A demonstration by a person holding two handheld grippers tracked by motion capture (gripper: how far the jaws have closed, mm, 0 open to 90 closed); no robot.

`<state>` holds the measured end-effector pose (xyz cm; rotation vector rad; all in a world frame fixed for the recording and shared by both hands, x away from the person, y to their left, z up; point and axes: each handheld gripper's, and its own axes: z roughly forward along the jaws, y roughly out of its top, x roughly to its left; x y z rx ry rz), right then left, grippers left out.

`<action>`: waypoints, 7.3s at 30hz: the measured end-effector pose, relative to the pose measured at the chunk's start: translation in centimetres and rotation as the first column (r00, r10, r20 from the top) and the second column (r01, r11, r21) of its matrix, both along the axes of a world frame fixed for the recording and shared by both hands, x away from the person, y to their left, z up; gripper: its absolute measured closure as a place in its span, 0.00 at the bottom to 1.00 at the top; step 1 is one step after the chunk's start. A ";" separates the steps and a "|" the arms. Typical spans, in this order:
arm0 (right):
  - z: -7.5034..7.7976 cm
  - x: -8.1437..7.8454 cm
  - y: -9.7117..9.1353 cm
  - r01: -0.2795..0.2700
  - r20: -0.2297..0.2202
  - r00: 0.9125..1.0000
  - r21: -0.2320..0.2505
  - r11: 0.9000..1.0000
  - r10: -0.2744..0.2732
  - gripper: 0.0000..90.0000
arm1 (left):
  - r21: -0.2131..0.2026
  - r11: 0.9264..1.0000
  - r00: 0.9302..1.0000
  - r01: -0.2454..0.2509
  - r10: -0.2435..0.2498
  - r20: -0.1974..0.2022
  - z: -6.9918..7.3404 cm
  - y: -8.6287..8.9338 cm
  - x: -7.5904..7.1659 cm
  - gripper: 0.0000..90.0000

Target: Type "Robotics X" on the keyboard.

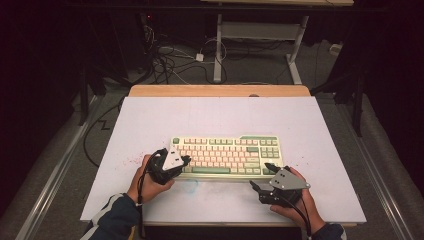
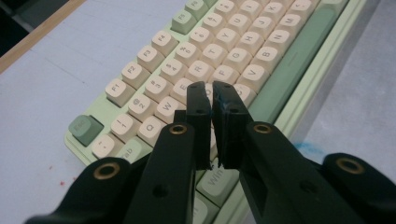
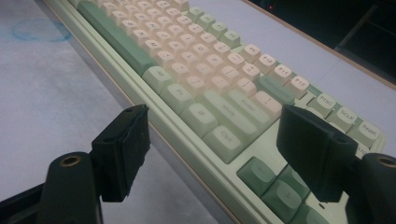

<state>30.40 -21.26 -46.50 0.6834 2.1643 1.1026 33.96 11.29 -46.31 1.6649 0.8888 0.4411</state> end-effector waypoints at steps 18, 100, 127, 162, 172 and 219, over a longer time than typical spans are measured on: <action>0.1 -0.1 0.0 -0.001 0.004 1.000 0.004 1.000 0.001 0.29 | -0.006 0.999 0.998 0.051 -0.052 -0.028 -0.3 -1.1 -2.0 0.93; -0.3 0.1 0.2 -0.017 -0.019 1.000 -0.031 0.999 0.016 0.29 | 0.049 0.997 0.998 0.066 -0.065 -0.008 -0.4 -3.4 0.2 0.92; -0.1 0.3 -0.2 0.001 -0.010 1.000 -0.015 1.000 -0.002 0.29 | 0.000 1.000 0.996 0.000 0.000 0.088 -0.5 -1.5 -0.4 0.24; 3.2 3.5 0.0 -0.012 -0.103 0.995 0.016 1.000 0.014 1.00 | 0.027 0.995 0.993 -0.093 0.091 0.073 -2.8 4.7 -2.9 0.22; 2.3 5.3 2.2 -0.042 -0.168 0.985 -0.035 0.999 0.035 1.00 | 0.044 0.995 0.995 -0.085 0.082 0.060 -3.1 4.6 -2.9 0.22; 0.5 5.8 1.9 -0.019 -0.195 0.981 -0.056 0.998 0.008 1.00 | -0.049 0.997 0.998 -0.052 0.050 -0.034 -0.5 4.8 -2.9 0.97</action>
